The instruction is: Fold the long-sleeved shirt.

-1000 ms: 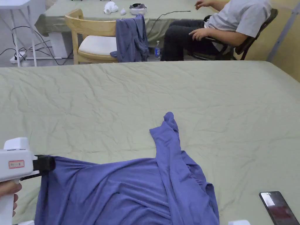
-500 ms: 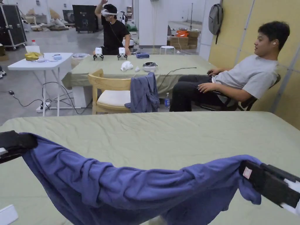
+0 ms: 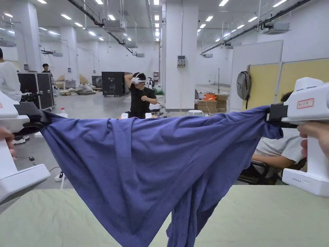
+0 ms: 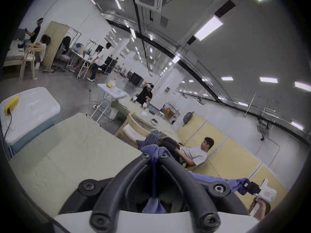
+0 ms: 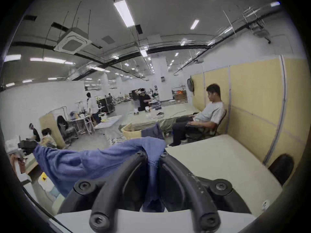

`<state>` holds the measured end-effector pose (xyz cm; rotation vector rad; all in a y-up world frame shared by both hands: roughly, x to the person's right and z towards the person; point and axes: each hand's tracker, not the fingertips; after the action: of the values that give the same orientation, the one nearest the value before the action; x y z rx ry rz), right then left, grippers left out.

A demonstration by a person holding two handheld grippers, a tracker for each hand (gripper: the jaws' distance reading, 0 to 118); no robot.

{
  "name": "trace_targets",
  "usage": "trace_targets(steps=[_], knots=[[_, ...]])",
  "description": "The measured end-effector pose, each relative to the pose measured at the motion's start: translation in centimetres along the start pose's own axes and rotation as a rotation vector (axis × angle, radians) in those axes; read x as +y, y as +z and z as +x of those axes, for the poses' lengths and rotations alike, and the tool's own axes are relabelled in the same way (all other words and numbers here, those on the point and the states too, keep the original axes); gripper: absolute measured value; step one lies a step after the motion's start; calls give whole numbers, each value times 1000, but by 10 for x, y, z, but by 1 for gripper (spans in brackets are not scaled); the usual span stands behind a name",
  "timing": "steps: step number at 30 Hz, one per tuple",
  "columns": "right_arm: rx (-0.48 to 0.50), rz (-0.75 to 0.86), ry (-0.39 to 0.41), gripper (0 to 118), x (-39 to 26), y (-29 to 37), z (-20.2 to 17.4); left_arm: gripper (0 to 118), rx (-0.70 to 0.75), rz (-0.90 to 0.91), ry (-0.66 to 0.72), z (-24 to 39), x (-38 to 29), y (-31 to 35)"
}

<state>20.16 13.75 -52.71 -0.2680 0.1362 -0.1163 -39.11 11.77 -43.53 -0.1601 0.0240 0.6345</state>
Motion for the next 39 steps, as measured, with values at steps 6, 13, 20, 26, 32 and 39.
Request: trace_targets(steps=[6,13,20,26,32,39], knots=[[-41,-1,-6,13,38,-49,-15,1,9,34,-64,8,15,-46],[-73,-45,-19,13,26,-111,-11,1,27,11,-99,-4,3,-102],[-110,-183,78,13,-62,-184,3,1,96,-109,-129,-51,-63,-170],[-99,-413,185,13,-218,-234,23,1,199,-322,-105,-138,-183,-216],[-72,-640,164,13,-376,-228,63,1,271,-541,-87,-223,-293,-193],[-23,-735,141,13,-464,-134,84,1,230,-671,-109,-258,-347,-94]])
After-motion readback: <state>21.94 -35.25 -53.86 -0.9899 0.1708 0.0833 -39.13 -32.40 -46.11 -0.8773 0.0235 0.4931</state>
